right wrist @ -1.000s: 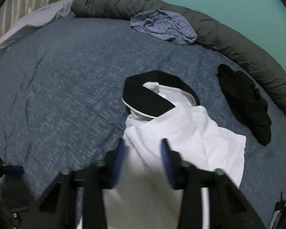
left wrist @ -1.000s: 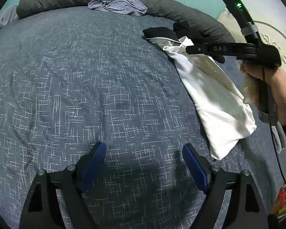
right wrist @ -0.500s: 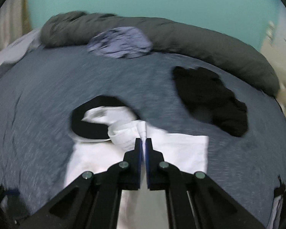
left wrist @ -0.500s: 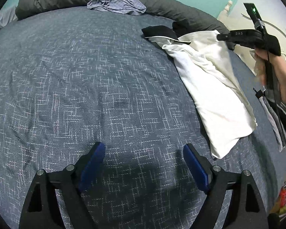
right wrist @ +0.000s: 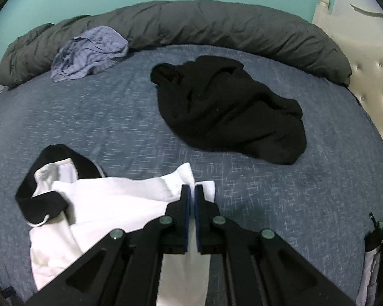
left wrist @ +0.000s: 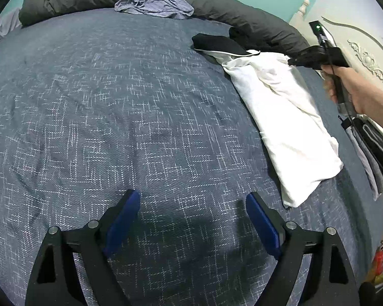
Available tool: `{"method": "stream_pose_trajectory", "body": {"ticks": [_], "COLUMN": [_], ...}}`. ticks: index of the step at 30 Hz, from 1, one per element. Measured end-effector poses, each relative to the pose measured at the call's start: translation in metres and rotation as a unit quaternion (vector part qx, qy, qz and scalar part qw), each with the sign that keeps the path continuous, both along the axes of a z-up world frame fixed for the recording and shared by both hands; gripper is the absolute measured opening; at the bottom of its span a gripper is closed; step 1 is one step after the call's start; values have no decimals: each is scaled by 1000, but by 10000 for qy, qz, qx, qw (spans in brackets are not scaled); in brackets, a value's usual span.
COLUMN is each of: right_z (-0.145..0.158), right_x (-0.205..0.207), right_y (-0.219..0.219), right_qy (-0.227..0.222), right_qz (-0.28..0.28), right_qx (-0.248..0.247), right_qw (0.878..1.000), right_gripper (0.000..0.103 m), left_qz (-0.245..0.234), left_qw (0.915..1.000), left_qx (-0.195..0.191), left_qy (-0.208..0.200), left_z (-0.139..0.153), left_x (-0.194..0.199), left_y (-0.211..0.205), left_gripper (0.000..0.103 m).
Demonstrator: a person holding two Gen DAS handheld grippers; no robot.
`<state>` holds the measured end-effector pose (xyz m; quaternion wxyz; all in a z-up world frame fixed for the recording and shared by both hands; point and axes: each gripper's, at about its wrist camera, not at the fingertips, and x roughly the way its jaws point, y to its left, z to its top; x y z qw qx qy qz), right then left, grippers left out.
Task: Fold clothes
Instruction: 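Adjust the collar end with the right gripper and open it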
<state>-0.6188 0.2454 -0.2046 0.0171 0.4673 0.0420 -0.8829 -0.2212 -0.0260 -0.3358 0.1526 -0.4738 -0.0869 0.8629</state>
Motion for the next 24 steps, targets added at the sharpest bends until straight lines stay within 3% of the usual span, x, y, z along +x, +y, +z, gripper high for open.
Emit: {"method": "stream_pose_trajectory", "body": {"ticks": [4, 5, 8, 10, 14, 18, 21, 23, 24], "right_z": [-19, -22, -14, -2, 16, 12, 2, -7, -11], "right_x": [-8, -9, 2, 17, 62, 110, 130, 136, 138], "right_y": [4, 5, 6, 4, -29, -81, -108, -119, -123], "right_qy": [-339, -381, -45, 241, 458, 210, 37, -29, -54], "right_qz": [-186, -286, -481, -391, 658, 1978, 2456, 2579, 2625], "right_qx": [94, 224, 514, 350, -141, -245, -160, -78, -44], "right_qw": [9992, 9986, 9975, 9983, 9967, 9797, 9692, 9661, 9649], "right_gripper": [4, 8, 14, 15, 15, 16, 19, 39, 42], "left_qz": [-19, -15, -11, -13, -11, -3, -8, -7, -6], "left_qw": [10000, 10000, 10000, 10000, 10000, 10000, 10000, 10000, 10000], "left_qx": [-12, 4, 24, 1, -9, -1, 5, 27, 45], "left_qy": [5, 0, -8, -4, -5, -8, -11, -16, -20], "left_z": [2, 3, 3, 4, 5, 7, 7, 7, 7], "left_x": [2, 2, 2, 4, 5, 11, 10, 10, 10], "left_y": [-2, -3, -3, -3, -4, -5, -5, -6, -6], "left_gripper": [90, 90, 90, 90, 90, 90, 90, 90, 90]}}
